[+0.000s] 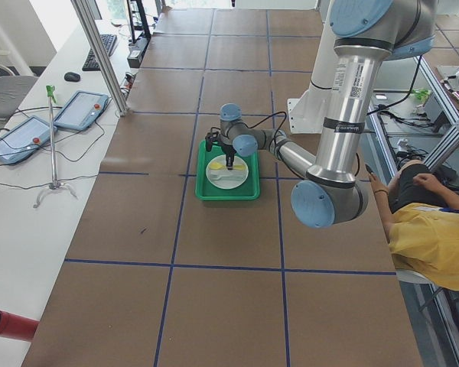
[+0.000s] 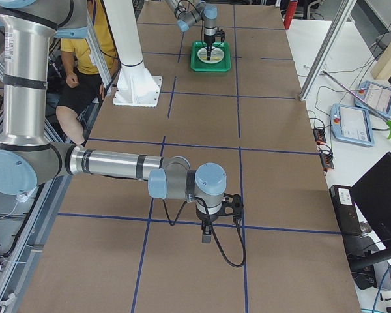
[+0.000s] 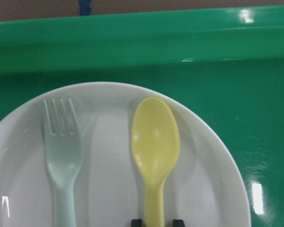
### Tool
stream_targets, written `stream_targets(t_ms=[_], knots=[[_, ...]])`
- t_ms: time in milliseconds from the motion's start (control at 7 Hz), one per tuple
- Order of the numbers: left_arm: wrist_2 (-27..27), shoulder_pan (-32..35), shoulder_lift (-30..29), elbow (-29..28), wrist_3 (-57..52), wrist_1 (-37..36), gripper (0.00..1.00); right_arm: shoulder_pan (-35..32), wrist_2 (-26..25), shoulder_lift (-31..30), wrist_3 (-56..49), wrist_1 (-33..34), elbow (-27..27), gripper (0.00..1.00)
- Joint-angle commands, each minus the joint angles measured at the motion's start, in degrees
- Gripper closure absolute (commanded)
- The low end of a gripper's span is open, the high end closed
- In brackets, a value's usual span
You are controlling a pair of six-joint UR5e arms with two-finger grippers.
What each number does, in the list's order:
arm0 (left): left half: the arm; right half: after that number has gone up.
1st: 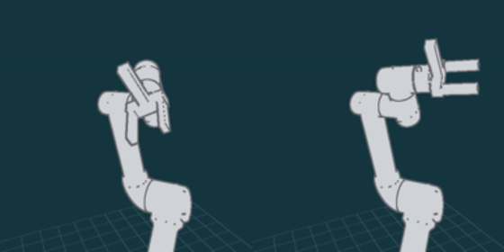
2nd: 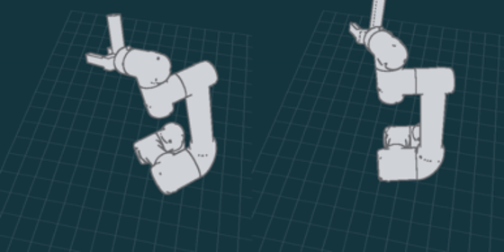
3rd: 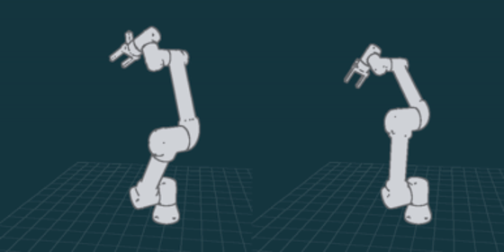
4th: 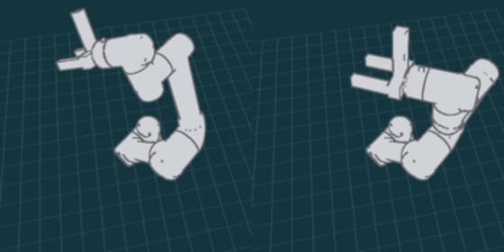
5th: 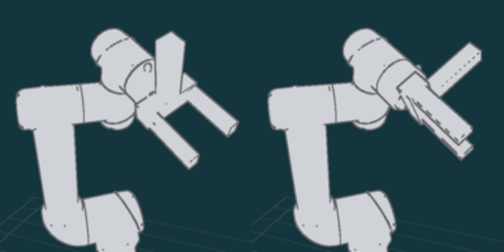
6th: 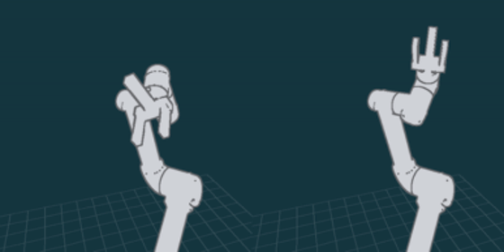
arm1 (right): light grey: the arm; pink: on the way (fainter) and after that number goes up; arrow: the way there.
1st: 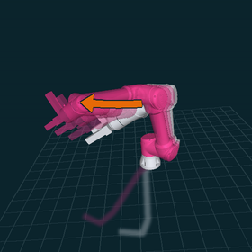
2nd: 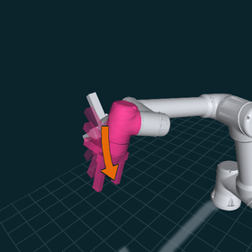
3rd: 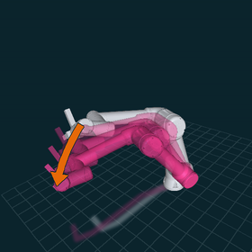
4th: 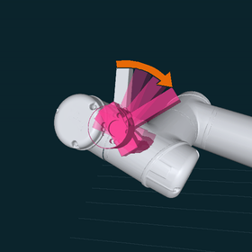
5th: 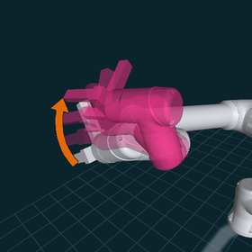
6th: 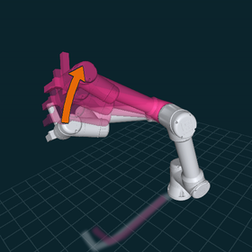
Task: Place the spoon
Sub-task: 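Lower the left gripper and close it on the yellow spoon, then carry the yellow spoon off the plate and set it on the tray beside it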
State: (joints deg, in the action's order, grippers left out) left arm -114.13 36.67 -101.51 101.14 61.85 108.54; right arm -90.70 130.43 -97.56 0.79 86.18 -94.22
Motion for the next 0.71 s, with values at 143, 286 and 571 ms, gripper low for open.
stream_targets(t_ms=[143, 286, 571], knots=[[-0.04, 0.24, 0.44, 0.89, 0.12, -0.52, 1.0, 0.0, 0.0, 0.0, 0.0, -0.05, 0.0, 0.0], [-0.21, 1.11, 1.22, 2.64, 1.07, -0.6, 1.0, 0.0, 0.0, 0.0, -0.09, 0.04, 0.0, 0.0], [-0.21, 1.47, -1.3, 7.48, 4.49, -10.65, 1.0, 0.0, 0.0, 0.0, 0.0, 0.04, 0.0, 0.0]])
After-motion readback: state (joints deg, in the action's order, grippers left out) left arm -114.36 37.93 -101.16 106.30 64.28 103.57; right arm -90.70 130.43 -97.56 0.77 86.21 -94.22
